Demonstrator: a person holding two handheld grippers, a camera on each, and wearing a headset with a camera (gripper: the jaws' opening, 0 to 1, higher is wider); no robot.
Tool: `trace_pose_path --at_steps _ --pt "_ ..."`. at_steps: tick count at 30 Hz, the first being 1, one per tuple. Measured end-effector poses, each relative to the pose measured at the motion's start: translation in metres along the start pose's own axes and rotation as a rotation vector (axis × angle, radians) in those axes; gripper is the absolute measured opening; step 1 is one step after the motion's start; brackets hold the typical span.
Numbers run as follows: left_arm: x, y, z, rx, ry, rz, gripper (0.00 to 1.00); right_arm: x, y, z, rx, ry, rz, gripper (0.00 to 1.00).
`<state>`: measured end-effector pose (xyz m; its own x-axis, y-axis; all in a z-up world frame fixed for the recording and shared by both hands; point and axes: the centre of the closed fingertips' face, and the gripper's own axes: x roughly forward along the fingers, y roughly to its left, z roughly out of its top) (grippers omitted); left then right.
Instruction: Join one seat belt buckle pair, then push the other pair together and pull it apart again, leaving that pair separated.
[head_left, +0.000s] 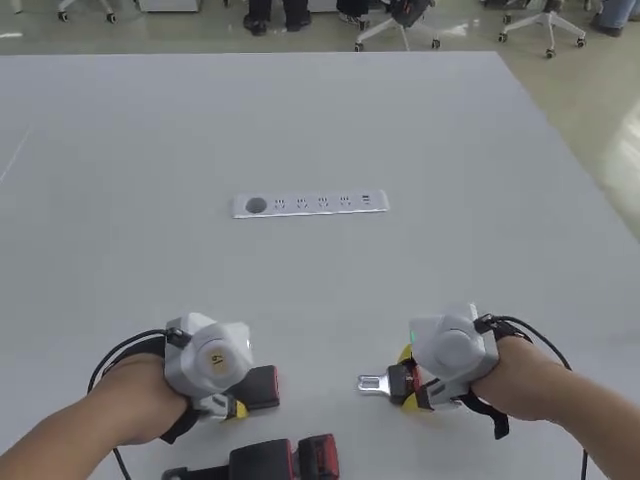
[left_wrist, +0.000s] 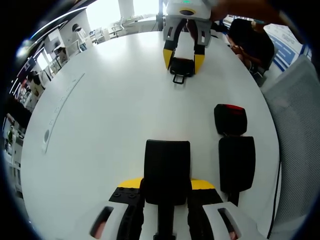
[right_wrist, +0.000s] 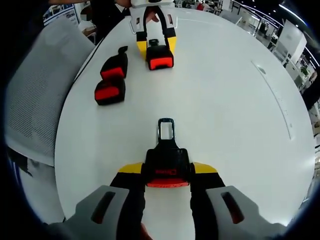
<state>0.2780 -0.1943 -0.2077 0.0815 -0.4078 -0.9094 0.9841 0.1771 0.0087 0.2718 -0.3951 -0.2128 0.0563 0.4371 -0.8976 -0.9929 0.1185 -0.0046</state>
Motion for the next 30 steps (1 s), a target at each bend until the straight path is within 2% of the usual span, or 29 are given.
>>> trace_pose_path --at_steps 10,20,22,30 --pt "0.002 0.001 0.000 0.009 0.001 -0.006 0.33 0.012 0.003 0.024 -0.011 -0.039 -0.001 0.33" --pt "0.002 0.001 -0.001 0.005 -0.006 -0.002 0.33 0.028 0.011 0.062 -0.017 -0.092 0.008 0.33" --pt "0.002 0.001 -0.001 0.003 -0.006 -0.002 0.33 0.032 0.010 0.071 -0.010 -0.107 0.005 0.33" --pt "0.001 0.000 0.000 0.002 -0.010 -0.001 0.33 0.041 0.004 0.089 -0.002 -0.130 -0.009 0.33"
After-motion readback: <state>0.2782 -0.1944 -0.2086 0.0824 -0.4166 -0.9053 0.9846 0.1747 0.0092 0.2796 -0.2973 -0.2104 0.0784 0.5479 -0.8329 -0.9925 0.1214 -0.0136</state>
